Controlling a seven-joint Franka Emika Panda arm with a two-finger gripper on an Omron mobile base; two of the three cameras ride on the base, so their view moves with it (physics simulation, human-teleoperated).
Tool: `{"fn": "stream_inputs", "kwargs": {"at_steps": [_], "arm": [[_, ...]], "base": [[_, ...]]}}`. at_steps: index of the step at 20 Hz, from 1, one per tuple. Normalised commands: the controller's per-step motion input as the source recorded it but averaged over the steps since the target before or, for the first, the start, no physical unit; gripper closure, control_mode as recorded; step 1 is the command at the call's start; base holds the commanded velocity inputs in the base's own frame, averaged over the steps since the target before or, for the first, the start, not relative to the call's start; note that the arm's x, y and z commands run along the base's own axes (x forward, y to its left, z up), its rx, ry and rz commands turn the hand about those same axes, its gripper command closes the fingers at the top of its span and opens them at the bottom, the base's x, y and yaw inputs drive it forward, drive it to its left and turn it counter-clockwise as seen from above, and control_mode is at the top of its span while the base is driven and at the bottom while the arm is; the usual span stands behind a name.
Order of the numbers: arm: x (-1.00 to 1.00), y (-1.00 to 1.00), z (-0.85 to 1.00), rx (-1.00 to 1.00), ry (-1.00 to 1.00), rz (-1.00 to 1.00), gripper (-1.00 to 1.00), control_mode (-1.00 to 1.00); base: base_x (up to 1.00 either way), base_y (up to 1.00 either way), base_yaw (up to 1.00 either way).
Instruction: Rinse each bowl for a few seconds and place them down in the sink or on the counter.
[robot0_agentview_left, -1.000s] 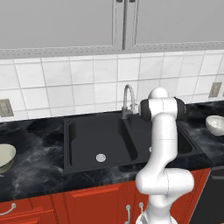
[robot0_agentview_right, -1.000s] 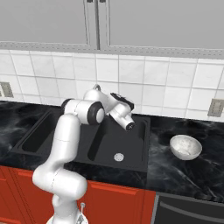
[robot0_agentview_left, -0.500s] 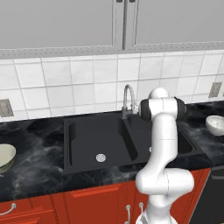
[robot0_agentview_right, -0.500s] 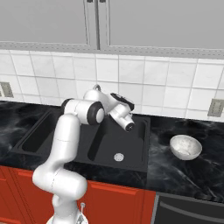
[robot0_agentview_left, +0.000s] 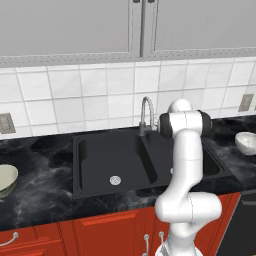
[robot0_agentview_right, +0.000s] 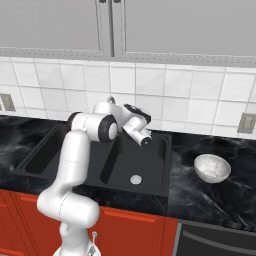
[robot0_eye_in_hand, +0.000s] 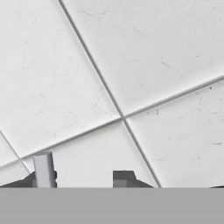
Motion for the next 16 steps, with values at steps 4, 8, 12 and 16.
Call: {"fn": "stream_inputs", "kwargs": {"at_steps": [4,8,12,16], "arm": [[-0.05,-0.50,-0.23,0.06,0.10,-0.07,1.00,-1.00],[-0.12,-0.53,-0.30,0.06,0.08,-0.06,1.00,-1.00],[-0.27,-0.46,-0.39,0.05,0.07,-0.05,1.00,-1.00],[-0.38,-0.42,-0.46,0.03,0.04,-0.04,1.00,-1.00]], "base": [[0.00,0.00,0.00],[0.00,0.00,0.00],[0.00,0.00,0.00],[0.00,0.00,0.00]]}}
